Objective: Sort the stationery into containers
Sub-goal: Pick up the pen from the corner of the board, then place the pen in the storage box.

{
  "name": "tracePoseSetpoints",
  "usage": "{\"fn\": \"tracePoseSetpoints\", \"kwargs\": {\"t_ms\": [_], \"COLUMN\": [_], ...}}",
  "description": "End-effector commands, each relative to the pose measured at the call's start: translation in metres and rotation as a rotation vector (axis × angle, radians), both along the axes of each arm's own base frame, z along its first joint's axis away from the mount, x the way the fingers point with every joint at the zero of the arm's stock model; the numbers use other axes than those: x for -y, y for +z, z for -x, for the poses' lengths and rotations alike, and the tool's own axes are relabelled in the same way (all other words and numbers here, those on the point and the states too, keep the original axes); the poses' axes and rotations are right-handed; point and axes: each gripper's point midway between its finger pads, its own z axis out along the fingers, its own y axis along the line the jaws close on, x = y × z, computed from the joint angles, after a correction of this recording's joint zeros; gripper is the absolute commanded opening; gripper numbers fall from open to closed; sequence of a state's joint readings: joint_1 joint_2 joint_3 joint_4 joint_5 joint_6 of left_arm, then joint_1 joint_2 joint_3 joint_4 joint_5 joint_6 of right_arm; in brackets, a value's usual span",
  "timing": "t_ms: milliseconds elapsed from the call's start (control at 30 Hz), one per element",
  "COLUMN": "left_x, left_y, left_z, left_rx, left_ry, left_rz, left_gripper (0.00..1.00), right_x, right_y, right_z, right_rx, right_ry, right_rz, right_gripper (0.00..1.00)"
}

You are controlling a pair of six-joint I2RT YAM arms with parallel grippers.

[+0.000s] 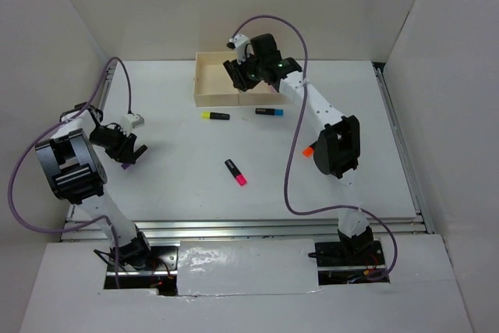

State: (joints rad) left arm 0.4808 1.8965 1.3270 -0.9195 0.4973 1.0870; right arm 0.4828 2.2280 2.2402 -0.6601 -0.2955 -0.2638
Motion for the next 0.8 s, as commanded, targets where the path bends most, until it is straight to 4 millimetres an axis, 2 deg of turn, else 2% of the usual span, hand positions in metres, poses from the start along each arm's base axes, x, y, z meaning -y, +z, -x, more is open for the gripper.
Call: {"fn": "tracePoseSetpoints", "kwargs": {"t_ms": [0, 33, 67, 100, 167, 200, 267, 300, 367, 400, 433, 467, 500, 600, 633, 667, 733, 767], "left_x": [0.028, 0.031, 0.036, 0.039, 0.044, 0.048, 0.052, 0.055, 0.059, 0.061, 0.066, 0.068, 0.071, 0.08, 0.089, 0.092, 0.106, 0.108], "left_y": [0.032, 0.035, 0.037, 0.039, 0.046, 0.051, 0.061, 0.067, 0.087, 0.096, 0.112, 0.123, 0.134, 0.179, 0.195, 0.214, 0.239, 0.263], "left_z": [-0.004, -0.003, -0.003, -0.002, -0.001, -0.001, -0.001, -0.002, -0.006, -0.007, -0.009, -0.013, -0.015, -0.032, -0.035, -0.049, -0.064, -0.084], "left_rx": [0.086, 0.088, 0.093, 0.092, 0.103, 0.117, 0.135, 0.147, 0.196, 0.209, 0.254, 0.281, 0.289, 0.39, 0.427, 0.479, 0.565, 0.684], "left_ry": [-0.006, -0.004, -0.002, 0.002, 0.009, 0.012, 0.023, 0.035, 0.046, 0.064, 0.065, 0.072, 0.109, 0.169, 0.162, 0.2, 0.214, 0.207], "left_rz": [0.089, 0.098, 0.12, 0.134, 0.157, 0.177, 0.192, 0.213, 0.224, 0.24, 0.261, 0.275, 0.301, 0.353, 0.365, 0.386, 0.39, 0.387], "left_gripper": [0.0, 0.0, 0.0, 0.0, 0.0, 0.0, 0.0, 0.0, 0.0, 0.0, 0.0, 0.0, 0.0, 0.0, 0.0, 0.0, 0.0, 0.0], "right_x": [-0.039, -0.044, -0.052, -0.057, -0.065, -0.072, -0.08, -0.083, -0.085, -0.086, -0.086, -0.088, -0.088, -0.087, -0.086, -0.083, -0.077, -0.07], "right_y": [0.043, 0.041, 0.054, 0.043, 0.051, 0.035, 0.043, 0.032, 0.03, 0.019, 0.022, 0.01, 0.013, 0.009, 0.011, 0.02, 0.038, 0.068], "right_z": [-0.044, -0.049, -0.057, -0.064, -0.077, -0.083, -0.091, -0.095, -0.102, -0.107, -0.112, -0.115, -0.117, -0.116, -0.113, -0.105, -0.096, -0.088], "right_rx": [0.213, 0.226, 0.288, 0.291, 0.337, 0.326, 0.372, 0.377, 0.427, 0.431, 0.451, 0.444, 0.455, 0.439, 0.432, 0.418, 0.418, 0.443], "right_ry": [-0.053, -0.067, -0.072, -0.082, -0.107, -0.107, -0.096, -0.092, -0.099, -0.111, -0.118, -0.126, -0.129, -0.123, -0.118, -0.109, -0.091, -0.08], "right_rz": [-0.187, -0.209, -0.257, -0.269, -0.338, -0.343, -0.394, -0.399, -0.418, -0.416, -0.43, -0.425, -0.431, -0.434, -0.441, -0.45, -0.469, -0.49], "right_gripper": [0.0, 0.0, 0.0, 0.0, 0.0, 0.01, 0.02, 0.03, 0.06, 0.07, 0.15, 0.23, 0.42, 0.74, 0.78, 0.89, 1.0, 1.0]}}
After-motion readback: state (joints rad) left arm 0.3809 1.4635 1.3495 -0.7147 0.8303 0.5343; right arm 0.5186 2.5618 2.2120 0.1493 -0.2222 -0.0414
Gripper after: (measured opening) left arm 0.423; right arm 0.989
